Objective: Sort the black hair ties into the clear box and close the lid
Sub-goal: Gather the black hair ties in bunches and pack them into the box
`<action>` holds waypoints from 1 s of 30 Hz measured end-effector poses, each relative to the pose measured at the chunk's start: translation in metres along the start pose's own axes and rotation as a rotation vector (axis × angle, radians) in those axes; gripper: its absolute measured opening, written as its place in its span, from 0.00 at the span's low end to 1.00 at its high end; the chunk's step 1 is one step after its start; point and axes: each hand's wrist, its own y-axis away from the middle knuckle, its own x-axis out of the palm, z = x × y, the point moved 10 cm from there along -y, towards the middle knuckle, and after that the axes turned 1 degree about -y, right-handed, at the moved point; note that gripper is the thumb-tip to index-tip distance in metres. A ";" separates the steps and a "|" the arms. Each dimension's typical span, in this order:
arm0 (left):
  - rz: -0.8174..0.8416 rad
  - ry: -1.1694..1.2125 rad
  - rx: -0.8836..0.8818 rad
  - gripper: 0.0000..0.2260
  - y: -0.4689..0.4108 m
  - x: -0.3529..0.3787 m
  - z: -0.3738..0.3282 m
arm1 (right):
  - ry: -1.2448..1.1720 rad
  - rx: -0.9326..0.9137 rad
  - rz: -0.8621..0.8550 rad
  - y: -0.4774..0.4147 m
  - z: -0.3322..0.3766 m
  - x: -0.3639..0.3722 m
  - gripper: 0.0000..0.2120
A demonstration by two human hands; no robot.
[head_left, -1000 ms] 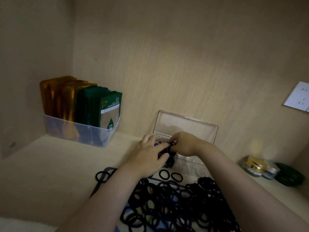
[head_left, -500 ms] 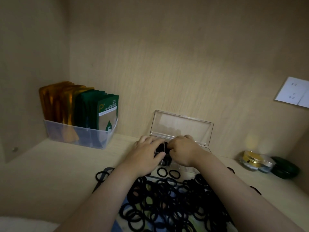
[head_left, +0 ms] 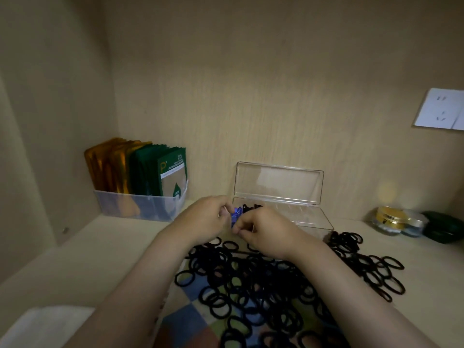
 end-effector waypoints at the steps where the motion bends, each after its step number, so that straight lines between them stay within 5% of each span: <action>1: 0.045 -0.040 -0.026 0.09 0.006 -0.002 0.006 | -0.005 -0.017 0.009 -0.001 0.004 0.007 0.09; 7: 0.079 -0.073 -0.186 0.18 0.052 -0.034 0.050 | 0.094 -0.096 0.128 -0.005 0.026 0.048 0.19; 10: 0.101 -0.039 -0.195 0.16 0.069 -0.030 0.059 | 0.123 -0.126 0.204 -0.008 0.027 0.065 0.23; 20: 0.127 -0.005 -0.202 0.11 0.075 0.001 0.064 | 0.189 -0.168 0.072 -0.015 0.027 0.058 0.09; 26: 0.052 0.053 -0.112 0.15 0.075 -0.010 0.055 | -0.188 -0.051 0.017 -0.015 0.013 0.034 0.03; 30: 0.030 0.526 -0.137 0.11 0.073 -0.002 0.042 | -0.611 0.046 0.000 -0.011 0.012 0.025 0.05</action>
